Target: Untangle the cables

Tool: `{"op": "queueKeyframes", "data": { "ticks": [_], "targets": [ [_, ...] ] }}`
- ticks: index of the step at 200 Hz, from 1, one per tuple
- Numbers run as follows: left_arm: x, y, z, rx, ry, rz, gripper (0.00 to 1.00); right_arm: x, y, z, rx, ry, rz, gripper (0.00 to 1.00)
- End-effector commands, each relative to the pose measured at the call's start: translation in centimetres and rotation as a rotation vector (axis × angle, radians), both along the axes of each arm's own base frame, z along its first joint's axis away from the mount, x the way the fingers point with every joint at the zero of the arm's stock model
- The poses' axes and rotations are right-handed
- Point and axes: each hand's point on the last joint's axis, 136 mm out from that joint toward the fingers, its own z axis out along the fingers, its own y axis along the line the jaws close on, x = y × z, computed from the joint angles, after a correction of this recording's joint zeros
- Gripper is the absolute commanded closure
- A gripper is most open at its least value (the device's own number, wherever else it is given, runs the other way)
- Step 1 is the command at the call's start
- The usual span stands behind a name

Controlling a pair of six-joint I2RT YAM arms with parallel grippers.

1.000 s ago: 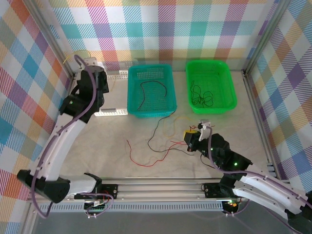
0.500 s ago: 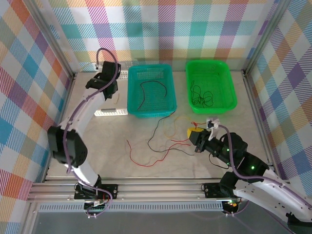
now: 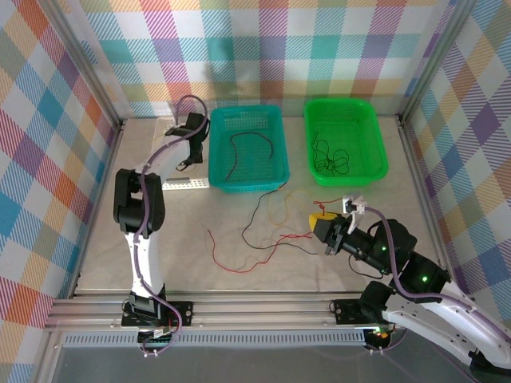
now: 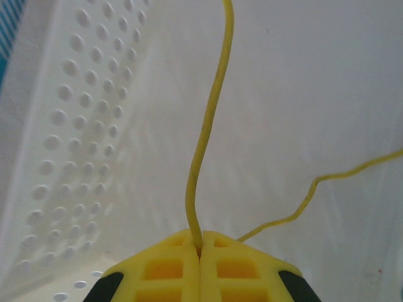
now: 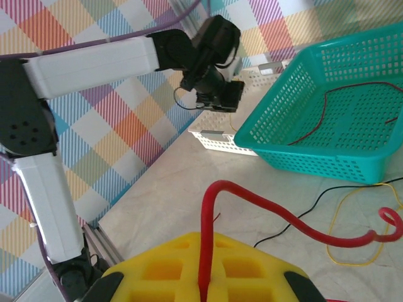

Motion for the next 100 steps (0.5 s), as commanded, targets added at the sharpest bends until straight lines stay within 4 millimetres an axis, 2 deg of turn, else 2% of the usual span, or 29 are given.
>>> {"op": "queueKeyframes", "data": {
  "ticks": [1, 65, 100],
  "targets": [
    [-0.4, 0.3, -1.0, -0.052, 0.047, 0.033, 1.0, -0.7, -0.2, 2.1, 0.045, -0.027, 0.024, 1.0],
    [-0.8, -1.2, -3.9, -0.183, 0.138, -0.006, 1.0, -0.6, 0.1, 1.7, 0.047, -0.014, 0.028, 1.0],
    [-0.7, -2.6, -4.1, -0.252, 0.151, -0.045, 0.84, -0.4, 0.5, 1.4, 0.045, -0.002, 0.035, 1.0]
  ]
}}
